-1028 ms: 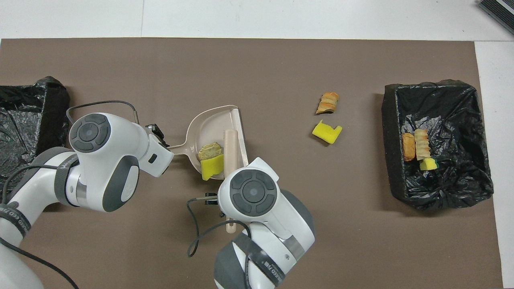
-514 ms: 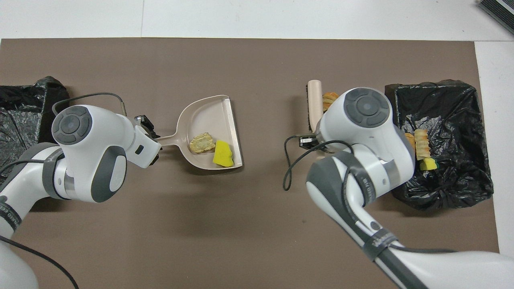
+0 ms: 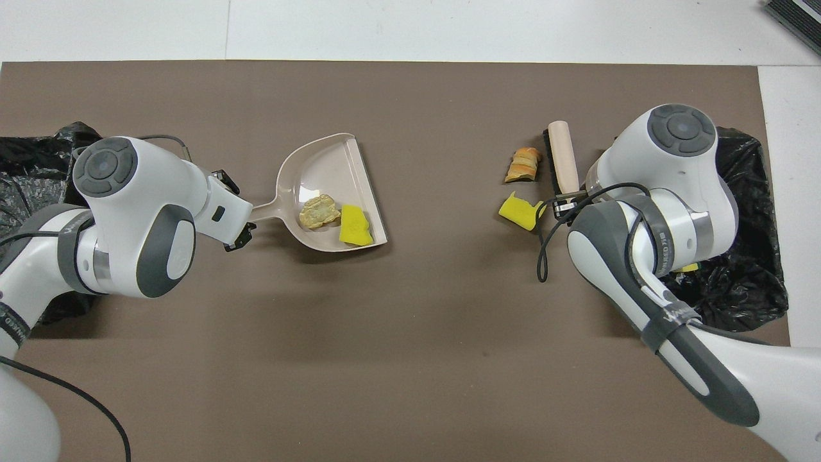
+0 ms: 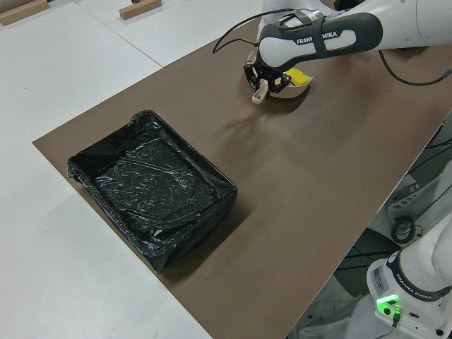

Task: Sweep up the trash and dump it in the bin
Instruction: 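Move the brush to the remaining bread and sponge with the right gripper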

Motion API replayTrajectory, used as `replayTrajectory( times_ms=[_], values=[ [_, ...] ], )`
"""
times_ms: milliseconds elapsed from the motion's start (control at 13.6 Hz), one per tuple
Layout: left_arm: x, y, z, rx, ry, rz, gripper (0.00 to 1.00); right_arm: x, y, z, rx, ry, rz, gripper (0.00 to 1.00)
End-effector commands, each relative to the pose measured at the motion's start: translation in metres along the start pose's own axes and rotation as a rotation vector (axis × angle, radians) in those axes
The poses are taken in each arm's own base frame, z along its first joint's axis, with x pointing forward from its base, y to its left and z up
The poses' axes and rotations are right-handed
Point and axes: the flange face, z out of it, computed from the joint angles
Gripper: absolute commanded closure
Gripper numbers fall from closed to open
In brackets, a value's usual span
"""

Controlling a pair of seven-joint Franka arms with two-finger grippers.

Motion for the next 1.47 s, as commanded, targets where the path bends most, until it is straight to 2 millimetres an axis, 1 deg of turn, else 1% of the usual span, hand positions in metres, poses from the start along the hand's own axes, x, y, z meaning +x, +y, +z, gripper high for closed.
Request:
replayTrajectory(
  times_ms=[0,73,147,220,367,440,587,661,734,808,881,954,1028,1101,1175,1248,1321,1395],
  values=[
    [0.012,0.009,-0.004,-0.022,-0.054,-0.043,1.0,-0.006,-0.043,0.021,-0.004,0.003,-0.061,1.0],
    [0.02,0.014,-0.003,0.004,-0.102,-0.062,1.0,-0.009,-0.069,0.017,-0.003,-0.001,-0.092,1.0],
    [0.029,0.021,-0.002,0.013,-0.123,-0.077,1.0,-0.012,-0.091,0.013,0.004,0.003,-0.088,1.0],
    [0.03,0.023,-0.004,0.015,-0.122,-0.083,1.0,-0.014,-0.112,0.006,0.015,0.011,-0.098,1.0],
    [0.03,0.025,-0.001,0.012,-0.124,-0.082,1.0,-0.023,-0.162,-0.008,0.089,0.014,-0.118,1.0],
    [0.029,0.027,-0.001,0.013,-0.125,-0.079,1.0,-0.03,-0.189,-0.014,0.12,0.013,-0.112,1.0],
    [0.034,0.038,0.002,0.009,-0.125,-0.062,1.0,-0.046,-0.228,-0.018,0.14,0.007,-0.088,1.0],
    [0.036,0.039,0.001,0.009,-0.125,-0.057,1.0,-0.058,-0.25,-0.022,0.153,-0.001,-0.091,1.0],
    [0.035,0.041,0.008,0.003,-0.127,-0.057,1.0,-0.067,-0.263,-0.026,0.167,-0.007,-0.08,1.0],
    [0.039,0.043,0.012,0.006,-0.124,-0.047,1.0,-0.077,-0.278,-0.029,0.167,-0.011,-0.078,1.0],
    [0.039,0.044,0.012,0.007,-0.122,-0.047,1.0,-0.083,-0.288,-0.032,0.167,-0.011,-0.072,1.0],
    [0.039,0.043,0.013,0.007,-0.123,-0.048,1.0,-0.092,-0.302,-0.035,0.168,-0.011,-0.075,1.0],
    [0.039,0.042,0.012,0.014,-0.117,-0.042,1.0,-0.095,-0.307,-0.037,0.17,-0.009,-0.079,1.0],
    [0.039,0.04,0.013,0.02,-0.111,-0.031,1.0,-0.097,-0.306,-0.044,0.172,0.003,-0.079,1.0],
    [0.038,0.038,0.012,0.028,-0.104,0.002,1.0,-0.098,-0.299,-0.054,0.174,0.014,-0.065,1.0],
    [0.034,0.034,0.011,0.031,-0.1,0.023,1.0,-0.105,-0.29,-0.066,0.173,0.004,-0.049,1.0],
    [0.029,0.029,0.01,0.033,-0.102,0.032,1.0,-0.112,-0.276,-0.075,0.152,-0.009,-0.033,1.0],
    [0.026,0.027,0.01,0.032,-0.101,0.06,1.0,-0.121,-0.256,-0.08,0.12,-0.021,-0.025,1.0]
  ],
)
